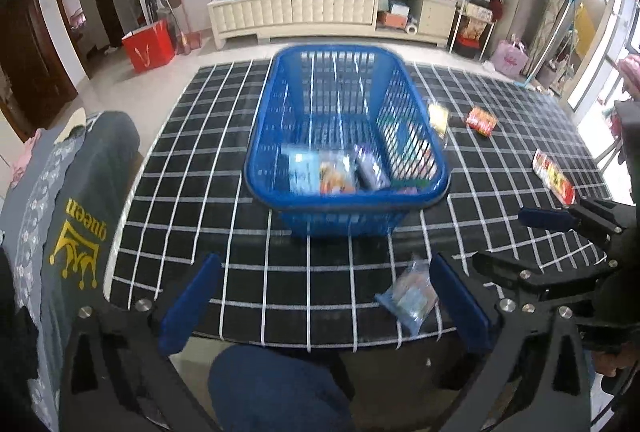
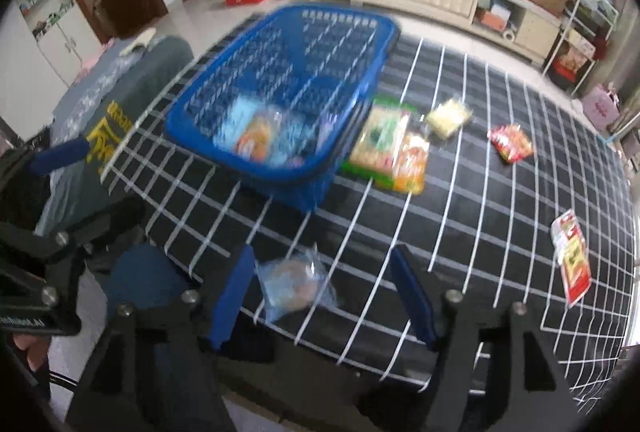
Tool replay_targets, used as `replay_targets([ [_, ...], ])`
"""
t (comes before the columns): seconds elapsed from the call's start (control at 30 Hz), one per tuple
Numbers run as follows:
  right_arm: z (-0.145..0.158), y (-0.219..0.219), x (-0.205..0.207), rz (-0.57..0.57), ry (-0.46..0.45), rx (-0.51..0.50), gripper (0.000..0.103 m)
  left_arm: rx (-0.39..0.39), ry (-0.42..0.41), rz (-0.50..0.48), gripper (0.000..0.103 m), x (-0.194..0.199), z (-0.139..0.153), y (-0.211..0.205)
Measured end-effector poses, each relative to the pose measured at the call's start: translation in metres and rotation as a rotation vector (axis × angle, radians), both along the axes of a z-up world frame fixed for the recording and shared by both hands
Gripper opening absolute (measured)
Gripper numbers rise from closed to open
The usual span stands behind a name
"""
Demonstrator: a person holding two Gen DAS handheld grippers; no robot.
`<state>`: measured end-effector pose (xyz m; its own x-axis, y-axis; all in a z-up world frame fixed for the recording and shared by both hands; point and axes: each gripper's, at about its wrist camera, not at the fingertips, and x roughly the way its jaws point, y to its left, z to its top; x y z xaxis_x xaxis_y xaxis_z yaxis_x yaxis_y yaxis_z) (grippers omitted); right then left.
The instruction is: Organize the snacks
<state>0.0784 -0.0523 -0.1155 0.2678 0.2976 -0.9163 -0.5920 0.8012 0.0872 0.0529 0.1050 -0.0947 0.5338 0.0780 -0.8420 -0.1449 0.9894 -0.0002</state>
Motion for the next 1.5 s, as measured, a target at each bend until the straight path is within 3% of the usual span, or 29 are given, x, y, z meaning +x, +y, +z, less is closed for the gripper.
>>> replay_targets([
  [0.3,-0.056,0.012,-0.011,0.044,0.083,-0.078,0.074,-0.007,0.125,0.030,0.103,-0.006,-0.060,0.008],
  [0.6,-0.105,0.033,-0.008,0.057,0.156,-0.131,0.074,-0.013,0.151,0.024,0.103,0.003,-0.084,0.015],
  [1.0,-0.113,0.050,-0.010,0.106,0.138,-0.125,0.074,-0.028,0.152,0.023,0.103,0.014,-0.098,0.022],
  [1.17,-0.115,0.048,-0.019,0.124,0.077,-0.121,0.061,-0.032,0.143,0.034,0.103,0.017,-0.093,0.025],
  [1.5,-0.086,-0.010,-0.015,0.020,0.038,-0.055,0.057,-0.086,0.123,-0.013,0.103,0.021,-0.071,0.002],
])
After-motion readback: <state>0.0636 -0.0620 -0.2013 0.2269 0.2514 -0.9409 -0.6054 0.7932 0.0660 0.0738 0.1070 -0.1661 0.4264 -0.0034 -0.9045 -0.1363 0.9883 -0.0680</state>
